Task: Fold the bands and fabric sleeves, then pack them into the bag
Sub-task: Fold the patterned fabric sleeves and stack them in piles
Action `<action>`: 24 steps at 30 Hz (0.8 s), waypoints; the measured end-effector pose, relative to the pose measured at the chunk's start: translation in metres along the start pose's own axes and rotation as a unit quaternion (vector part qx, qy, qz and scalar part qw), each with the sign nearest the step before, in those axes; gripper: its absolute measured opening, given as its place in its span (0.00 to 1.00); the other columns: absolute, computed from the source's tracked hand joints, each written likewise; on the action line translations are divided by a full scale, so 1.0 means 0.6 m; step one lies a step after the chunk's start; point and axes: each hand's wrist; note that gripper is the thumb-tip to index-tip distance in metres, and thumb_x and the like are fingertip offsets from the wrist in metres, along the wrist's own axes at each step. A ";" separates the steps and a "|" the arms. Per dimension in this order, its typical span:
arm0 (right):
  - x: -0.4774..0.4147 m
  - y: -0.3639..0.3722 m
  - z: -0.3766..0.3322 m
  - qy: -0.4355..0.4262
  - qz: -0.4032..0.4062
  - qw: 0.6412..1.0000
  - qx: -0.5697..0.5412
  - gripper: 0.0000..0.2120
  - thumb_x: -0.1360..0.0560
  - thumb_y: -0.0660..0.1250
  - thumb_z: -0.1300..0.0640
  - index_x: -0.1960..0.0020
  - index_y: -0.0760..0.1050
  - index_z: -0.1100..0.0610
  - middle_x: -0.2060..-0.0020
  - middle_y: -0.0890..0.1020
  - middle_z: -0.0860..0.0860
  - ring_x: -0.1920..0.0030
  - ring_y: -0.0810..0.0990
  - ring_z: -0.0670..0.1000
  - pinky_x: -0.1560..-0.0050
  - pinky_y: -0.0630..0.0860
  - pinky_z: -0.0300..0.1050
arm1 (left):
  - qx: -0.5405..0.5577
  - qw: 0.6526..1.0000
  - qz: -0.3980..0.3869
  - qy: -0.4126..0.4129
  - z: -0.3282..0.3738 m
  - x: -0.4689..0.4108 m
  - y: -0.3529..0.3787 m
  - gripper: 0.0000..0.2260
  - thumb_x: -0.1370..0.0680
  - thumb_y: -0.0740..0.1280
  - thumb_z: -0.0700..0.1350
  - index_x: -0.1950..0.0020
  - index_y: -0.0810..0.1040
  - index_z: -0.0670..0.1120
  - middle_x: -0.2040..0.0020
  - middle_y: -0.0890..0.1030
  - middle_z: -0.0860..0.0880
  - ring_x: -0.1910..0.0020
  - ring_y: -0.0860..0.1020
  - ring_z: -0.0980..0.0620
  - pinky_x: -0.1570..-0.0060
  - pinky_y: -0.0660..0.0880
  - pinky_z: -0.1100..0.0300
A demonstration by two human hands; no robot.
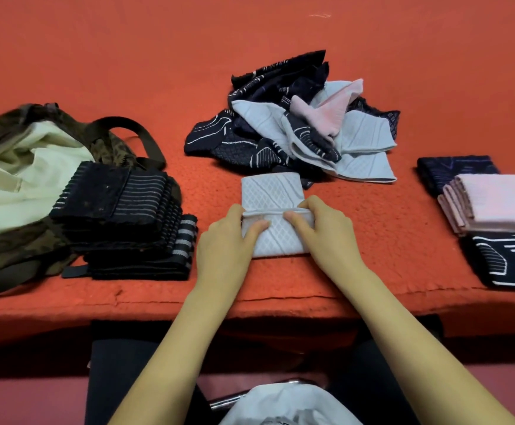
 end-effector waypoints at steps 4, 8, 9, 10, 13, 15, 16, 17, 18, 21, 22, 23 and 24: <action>-0.006 0.013 -0.006 0.020 0.014 0.998 0.052 0.12 0.23 0.63 0.46 0.50 0.73 0.55 0.54 0.81 0.52 0.52 0.79 0.59 0.56 0.67 0.49 | -0.077 0.997 0.002 -0.030 0.009 -0.001 0.016 0.15 0.22 0.60 0.59 0.51 0.66 0.48 0.53 0.79 0.47 0.53 0.77 0.41 0.62 0.62 0.55; -0.001 0.019 -0.005 0.017 0.018 0.997 0.069 0.10 0.22 0.62 0.48 0.52 0.71 0.55 0.54 0.77 0.50 0.51 0.75 0.55 0.60 0.62 0.45 | -0.061 0.994 0.076 0.044 0.001 0.000 0.029 0.19 0.25 0.68 0.49 0.37 0.71 0.43 0.46 0.74 0.44 0.50 0.72 0.44 0.56 0.70 0.53; -0.001 0.021 -0.003 0.005 0.027 0.996 0.082 0.11 0.22 0.62 0.48 0.52 0.71 0.56 0.53 0.76 0.51 0.50 0.74 0.54 0.60 0.62 0.45 | -0.072 0.989 0.106 0.077 -0.003 0.001 0.033 0.18 0.26 0.69 0.46 0.38 0.73 0.42 0.47 0.73 0.43 0.51 0.70 0.46 0.56 0.70 0.53; -0.001 0.024 0.000 -0.006 0.035 0.995 0.098 0.11 0.22 0.62 0.48 0.51 0.72 0.56 0.53 0.74 0.51 0.49 0.72 0.53 0.61 0.62 0.45 | -0.080 0.983 0.122 0.111 -0.004 0.002 0.036 0.15 0.26 0.69 0.44 0.41 0.75 0.43 0.48 0.73 0.44 0.53 0.68 0.48 0.56 0.70 0.53; -0.003 0.026 0.004 -0.011 0.034 0.992 0.121 0.13 0.22 0.62 0.47 0.49 0.73 0.57 0.52 0.73 0.51 0.47 0.70 0.52 0.61 0.62 0.44 | -0.089 0.975 0.073 0.193 -0.007 0.007 0.044 0.07 0.24 0.64 0.47 0.50 0.79 0.46 0.53 0.74 0.47 0.55 0.67 0.50 0.58 0.65 0.55; -0.004 0.027 0.003 -0.007 0.030 0.993 0.118 0.12 0.23 0.62 0.48 0.48 0.73 0.57 0.51 0.73 0.51 0.46 0.70 0.52 0.61 0.62 0.43 | -0.083 0.978 0.023 0.188 -0.008 0.009 0.046 0.11 0.23 0.60 0.51 0.51 0.77 0.48 0.53 0.73 0.49 0.55 0.69 0.50 0.57 0.64 0.56; -0.004 0.027 0.003 -0.010 0.034 0.993 0.109 0.12 0.23 0.63 0.49 0.47 0.73 0.57 0.51 0.73 0.52 0.46 0.70 0.52 0.60 0.64 0.44 | -0.075 0.982 0.008 0.175 -0.009 0.008 0.046 0.12 0.24 0.58 0.53 0.50 0.77 0.49 0.53 0.73 0.50 0.54 0.69 0.49 0.56 0.65 0.55; -0.003 0.028 0.005 -0.019 0.041 0.995 0.089 0.11 0.23 0.64 0.50 0.47 0.73 0.57 0.50 0.72 0.52 0.46 0.70 0.52 0.60 0.66 0.44 | -0.069 0.984 -0.002 0.164 -0.010 0.006 0.046 0.12 0.24 0.58 0.54 0.49 0.76 0.49 0.52 0.72 0.50 0.53 0.69 0.49 0.55 0.66 0.55; -0.002 0.028 0.005 -0.031 0.048 0.997 0.055 0.11 0.24 0.65 0.52 0.46 0.74 0.57 0.48 0.72 0.52 0.46 0.70 0.52 0.57 0.68 0.45 | -0.067 0.986 -0.008 0.155 -0.011 0.006 0.046 0.13 0.25 0.57 0.55 0.49 0.76 0.50 0.52 0.72 0.51 0.53 0.69 0.50 0.54 0.66 0.55; 0.009 0.022 0.012 -0.069 0.045 0.995 -0.058 0.13 0.28 0.64 0.54 0.46 0.75 0.57 0.43 0.70 0.51 0.43 0.67 0.48 0.42 0.64 0.39 | -0.071 0.987 -0.015 0.146 -0.012 0.007 0.048 0.15 0.25 0.56 0.57 0.47 0.75 0.52 0.51 0.71 0.52 0.52 0.67 0.52 0.54 0.62 0.57; 0.014 0.020 0.016 -0.084 0.035 0.994 -0.059 0.13 0.28 0.63 0.52 0.47 0.76 0.57 0.43 0.70 0.50 0.42 0.67 0.47 0.40 0.63 0.40 | -0.073 0.986 -0.015 0.146 -0.013 0.007 0.049 0.15 0.25 0.56 0.58 0.47 0.75 0.52 0.51 0.71 0.52 0.52 0.67 0.52 0.54 0.62 0.57; 0.017 0.019 0.021 -0.099 0.022 0.994 -0.047 0.13 0.27 0.61 0.51 0.47 0.77 0.56 0.43 0.71 0.50 0.41 0.67 0.47 0.39 0.64 0.41 | -0.076 0.986 -0.016 0.148 -0.013 0.006 0.049 0.15 0.25 0.56 0.58 0.46 0.75 0.52 0.50 0.70 0.52 0.51 0.66 0.52 0.54 0.62 0.57; 0.020 0.019 0.027 -0.111 0.008 0.993 -0.035 0.14 0.26 0.60 0.51 0.48 0.78 0.56 0.44 0.73 0.50 0.41 0.67 0.47 0.38 0.64 0.42 | -0.079 0.985 -0.016 0.150 -0.014 0.005 0.050 0.15 0.25 0.56 0.58 0.46 0.75 0.53 0.50 0.70 0.52 0.51 0.66 0.52 0.53 0.62 0.57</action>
Point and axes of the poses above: each hand's wrist, its own x-axis away from the middle knuckle, its own y-axis out of the palm, z = x × y
